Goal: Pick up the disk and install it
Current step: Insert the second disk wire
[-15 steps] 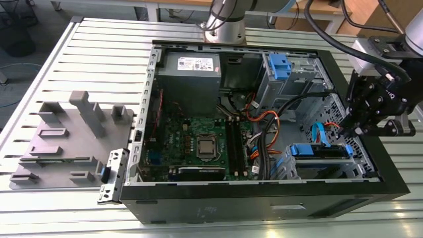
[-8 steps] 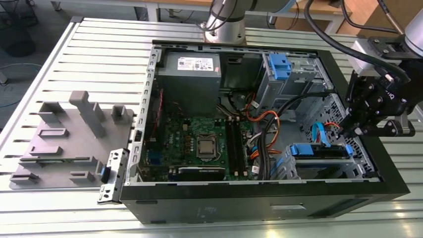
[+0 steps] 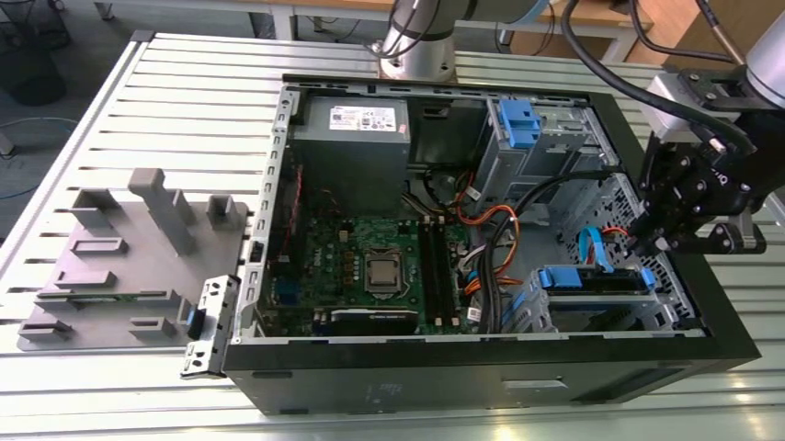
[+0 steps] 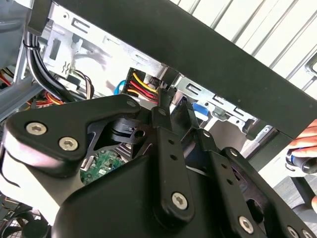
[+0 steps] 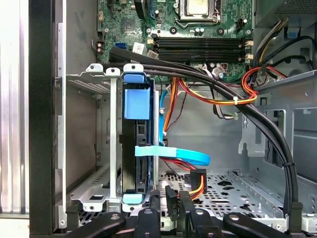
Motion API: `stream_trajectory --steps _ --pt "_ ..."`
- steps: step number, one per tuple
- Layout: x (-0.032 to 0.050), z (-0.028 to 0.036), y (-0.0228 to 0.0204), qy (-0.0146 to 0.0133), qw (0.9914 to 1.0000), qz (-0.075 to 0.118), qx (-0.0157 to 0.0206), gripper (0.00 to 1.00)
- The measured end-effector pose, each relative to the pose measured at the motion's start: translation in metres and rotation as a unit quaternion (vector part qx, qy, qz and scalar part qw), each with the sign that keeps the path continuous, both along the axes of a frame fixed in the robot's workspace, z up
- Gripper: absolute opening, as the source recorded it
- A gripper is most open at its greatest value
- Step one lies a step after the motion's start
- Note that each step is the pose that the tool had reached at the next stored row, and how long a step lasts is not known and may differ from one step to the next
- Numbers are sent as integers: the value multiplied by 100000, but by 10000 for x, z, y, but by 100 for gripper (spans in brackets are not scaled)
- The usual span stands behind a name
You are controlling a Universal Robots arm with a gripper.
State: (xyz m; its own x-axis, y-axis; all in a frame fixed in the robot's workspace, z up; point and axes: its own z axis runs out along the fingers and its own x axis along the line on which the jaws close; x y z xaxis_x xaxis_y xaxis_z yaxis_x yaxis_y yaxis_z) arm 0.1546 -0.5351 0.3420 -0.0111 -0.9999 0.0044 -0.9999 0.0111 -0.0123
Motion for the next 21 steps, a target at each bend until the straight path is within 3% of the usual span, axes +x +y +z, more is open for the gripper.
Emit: stream_trajectory --steps 5,14,18,21 --pt "-1 -15 0 0 100000 -9 -214 29" --pt "-1 -16 0 1 100000 -9 -262 29" --pt "-1 -16 0 1 100000 -9 -288 16" --pt "-1 -16 0 1 100000 -9 -308 16"
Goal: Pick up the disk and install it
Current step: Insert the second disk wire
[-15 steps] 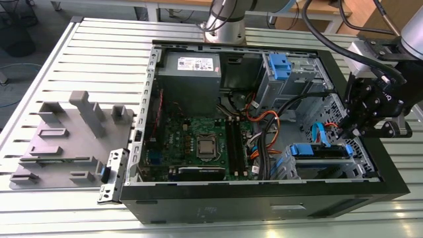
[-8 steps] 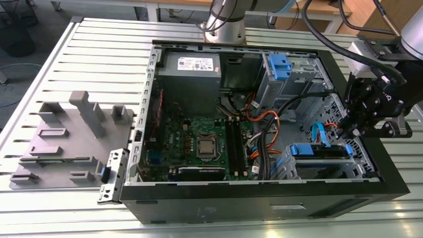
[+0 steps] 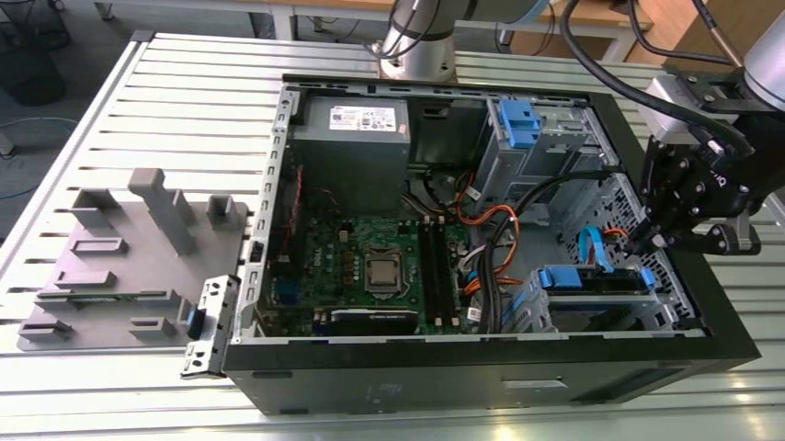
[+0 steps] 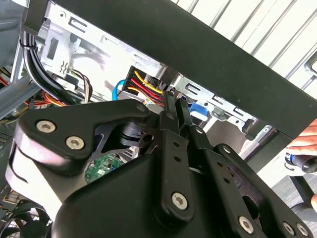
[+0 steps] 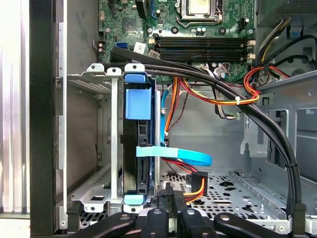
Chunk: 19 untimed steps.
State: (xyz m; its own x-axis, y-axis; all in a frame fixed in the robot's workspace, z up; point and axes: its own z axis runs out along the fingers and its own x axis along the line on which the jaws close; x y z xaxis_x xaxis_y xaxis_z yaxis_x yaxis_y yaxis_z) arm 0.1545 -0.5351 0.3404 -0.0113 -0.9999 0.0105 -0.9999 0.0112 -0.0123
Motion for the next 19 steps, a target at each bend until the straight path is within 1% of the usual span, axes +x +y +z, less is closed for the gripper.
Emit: stream_trajectory --steps 7,15,19 --pt "-3 0 1 0 100000 -3 -35 16" --pt "-102 -4 0 -54 100000 0 -79 16" --pt "-138 -4 -6 -55 100000 0 -144 16"
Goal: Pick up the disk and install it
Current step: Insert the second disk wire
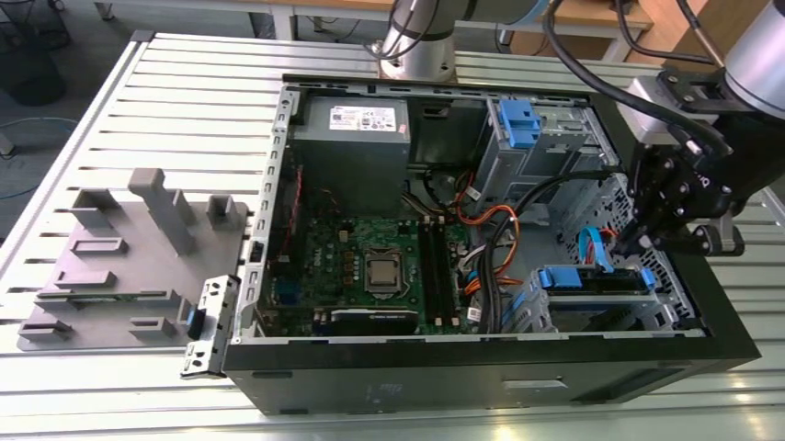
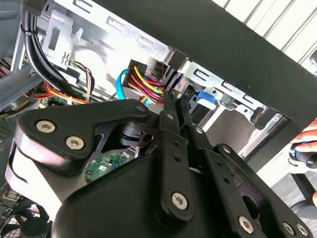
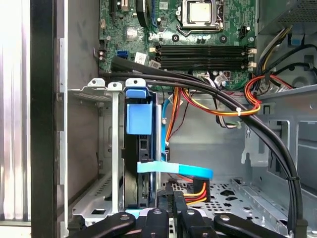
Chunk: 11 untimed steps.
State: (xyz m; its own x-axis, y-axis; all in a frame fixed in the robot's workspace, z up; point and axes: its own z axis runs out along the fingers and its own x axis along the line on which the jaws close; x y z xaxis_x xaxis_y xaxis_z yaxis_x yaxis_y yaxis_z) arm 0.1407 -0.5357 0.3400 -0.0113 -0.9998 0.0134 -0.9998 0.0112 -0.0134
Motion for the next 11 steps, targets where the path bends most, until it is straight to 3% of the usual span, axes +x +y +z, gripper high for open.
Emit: stream_trajectory --steps 11 --pt "-24 0 -86 -1 100000 4 -121 16"
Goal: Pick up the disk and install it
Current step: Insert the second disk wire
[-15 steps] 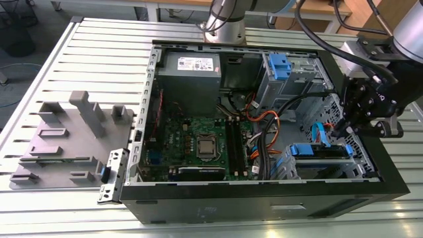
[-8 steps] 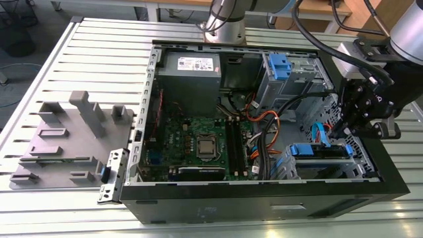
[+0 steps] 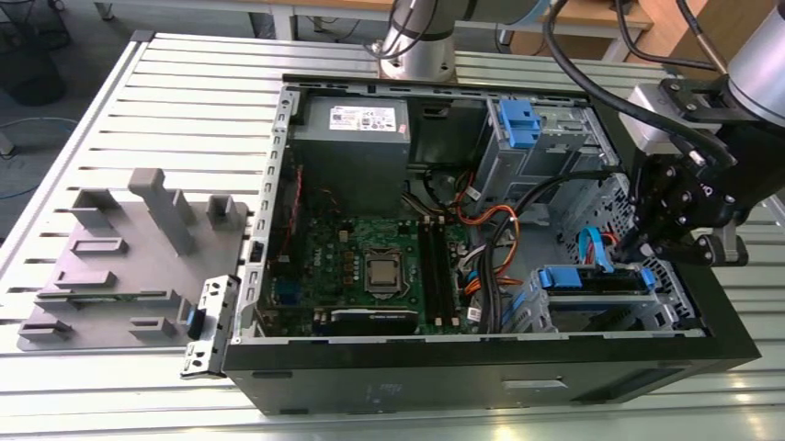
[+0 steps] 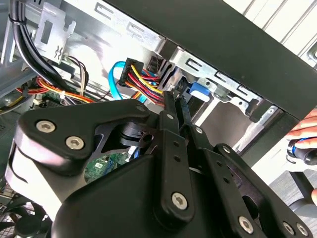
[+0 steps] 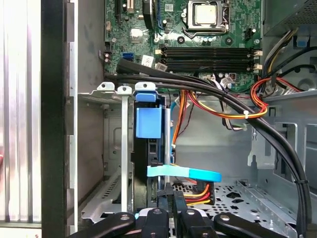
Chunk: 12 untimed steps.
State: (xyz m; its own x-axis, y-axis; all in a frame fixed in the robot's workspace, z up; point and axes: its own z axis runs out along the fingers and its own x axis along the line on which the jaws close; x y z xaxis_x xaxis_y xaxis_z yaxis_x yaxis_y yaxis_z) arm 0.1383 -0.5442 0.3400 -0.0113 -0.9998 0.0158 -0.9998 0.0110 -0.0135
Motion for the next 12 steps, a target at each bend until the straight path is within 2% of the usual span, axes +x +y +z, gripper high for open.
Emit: stream_trajectory --steps 3,12 --pt "0 0 -19 0 100000 -3 -14 16" --pt "0 7 -37 0 100000 -3 -2 16"
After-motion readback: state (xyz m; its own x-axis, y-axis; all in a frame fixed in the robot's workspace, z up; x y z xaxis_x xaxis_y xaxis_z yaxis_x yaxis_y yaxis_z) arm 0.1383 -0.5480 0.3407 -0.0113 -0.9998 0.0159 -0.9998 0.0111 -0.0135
